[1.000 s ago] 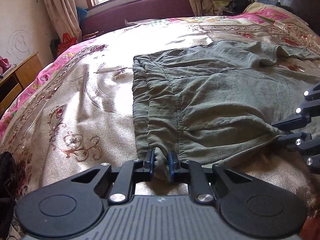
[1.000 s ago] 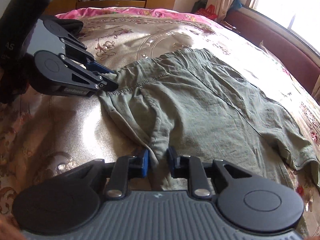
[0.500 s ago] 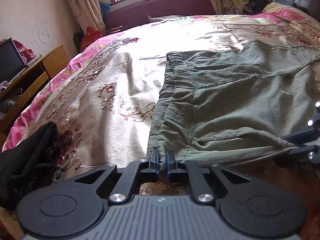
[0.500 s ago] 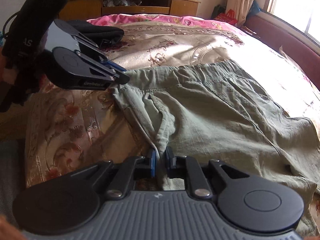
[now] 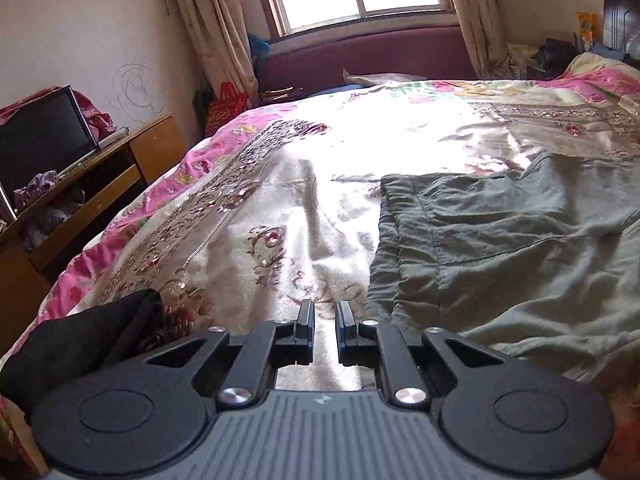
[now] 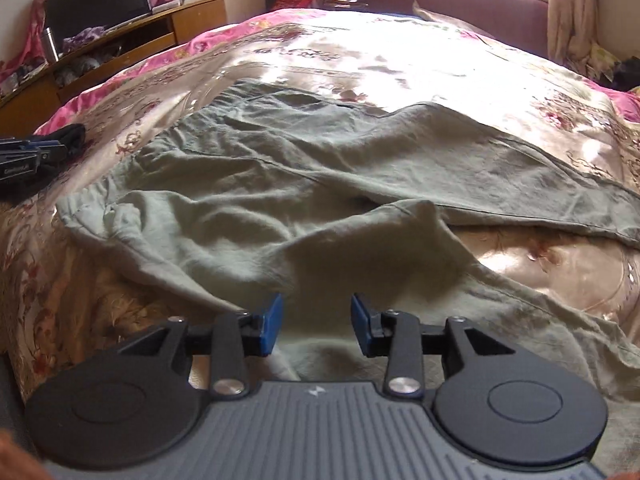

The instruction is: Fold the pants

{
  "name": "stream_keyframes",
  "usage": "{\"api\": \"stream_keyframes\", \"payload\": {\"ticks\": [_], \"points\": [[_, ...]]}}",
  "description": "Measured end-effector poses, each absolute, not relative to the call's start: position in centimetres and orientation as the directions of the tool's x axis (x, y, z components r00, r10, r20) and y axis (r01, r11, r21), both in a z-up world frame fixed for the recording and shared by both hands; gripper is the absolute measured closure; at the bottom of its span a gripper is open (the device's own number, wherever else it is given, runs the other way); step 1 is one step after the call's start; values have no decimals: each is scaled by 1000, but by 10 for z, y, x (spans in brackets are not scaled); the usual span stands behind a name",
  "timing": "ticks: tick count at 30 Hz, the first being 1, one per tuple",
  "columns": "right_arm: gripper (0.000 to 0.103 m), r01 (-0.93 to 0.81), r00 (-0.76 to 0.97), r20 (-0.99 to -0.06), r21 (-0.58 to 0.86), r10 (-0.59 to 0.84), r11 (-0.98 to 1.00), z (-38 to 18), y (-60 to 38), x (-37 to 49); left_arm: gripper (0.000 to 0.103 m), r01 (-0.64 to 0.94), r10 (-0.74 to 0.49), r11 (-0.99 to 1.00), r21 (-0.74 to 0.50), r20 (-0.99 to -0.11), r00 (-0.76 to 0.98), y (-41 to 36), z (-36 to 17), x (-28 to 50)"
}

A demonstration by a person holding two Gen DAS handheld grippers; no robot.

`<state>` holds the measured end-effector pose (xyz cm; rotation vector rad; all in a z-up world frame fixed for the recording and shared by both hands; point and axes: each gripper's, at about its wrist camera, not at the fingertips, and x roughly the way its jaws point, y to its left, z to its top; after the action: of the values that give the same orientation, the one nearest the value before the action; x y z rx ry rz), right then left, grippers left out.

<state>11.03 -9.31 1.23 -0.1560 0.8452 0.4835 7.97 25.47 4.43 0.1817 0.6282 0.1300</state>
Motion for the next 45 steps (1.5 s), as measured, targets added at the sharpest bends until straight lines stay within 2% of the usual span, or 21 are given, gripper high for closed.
{"api": "stream_keyframes", "payload": {"ticks": [5, 8, 9, 11, 15, 17, 20, 25, 28, 32, 34, 39, 41, 45], "points": [[63, -439, 565, -777, -1, 276, 898, -3, -104, 121, 74, 120, 55, 965, 233, -628, 777, 209, 24, 94], [64, -357, 532, -829, -33, 174, 933, -21, -119, 140, 73, 168, 94, 945, 280, -726, 681, 200, -6, 97], [60, -321, 529, -838, -49, 136, 946, -27, -128, 145, 73, 170, 117, 939, 298, -744, 658, 201, -14, 95], [59, -309, 531, -840, -69, 112, 949, -22, -138, 147, 73, 168, 110, 944, 285, -748, 654, 208, -13, 89], [58, -417, 548, -804, -22, 232, 909, 10, -136, 161, 71, 162, 29, 967, 197, -715, 699, 225, 19, 112], [58, -526, 558, -780, -69, 283, 848, 20, -119, 192, 67, 179, 13, 961, 212, -678, 735, 230, 30, 147], [58, -610, 556, -783, -157, 278, 777, 17, -97, 255, 66, 226, -3, 940, 257, -655, 756, 233, 32, 210], [58, -694, 531, -809, -246, 251, 676, 11, -68, 356, 59, 336, -40, 892, 302, -688, 725, 234, 17, 304], [57, -748, 495, -832, -261, 250, 611, 4, -57, 393, 55, 373, -74, 888, 270, -716, 694, 234, 6, 338], [52, -800, 440, -871, -270, 218, 535, -15, -54, 419, 46, 425, -138, 879, 216, -739, 660, 229, -3, 357], [51, -807, 432, -875, -267, 218, 527, -19, -59, 425, 41, 439, -138, 869, 229, -740, 658, 226, -5, 359], [48, -831, 381, -886, -204, 262, 518, -24, -67, 432, 37, 466, -132, 849, 249, -754, 644, 226, -5, 365], [49, -834, 364, -892, -184, 269, 521, -29, -66, 435, 32, 462, -118, 848, 258, -759, 641, 228, -5, 371], [54, -818, 332, -899, -124, 285, 562, -27, -70, 441, 30, 470, -119, 851, 237, -783, 611, 233, -1, 382]]}}
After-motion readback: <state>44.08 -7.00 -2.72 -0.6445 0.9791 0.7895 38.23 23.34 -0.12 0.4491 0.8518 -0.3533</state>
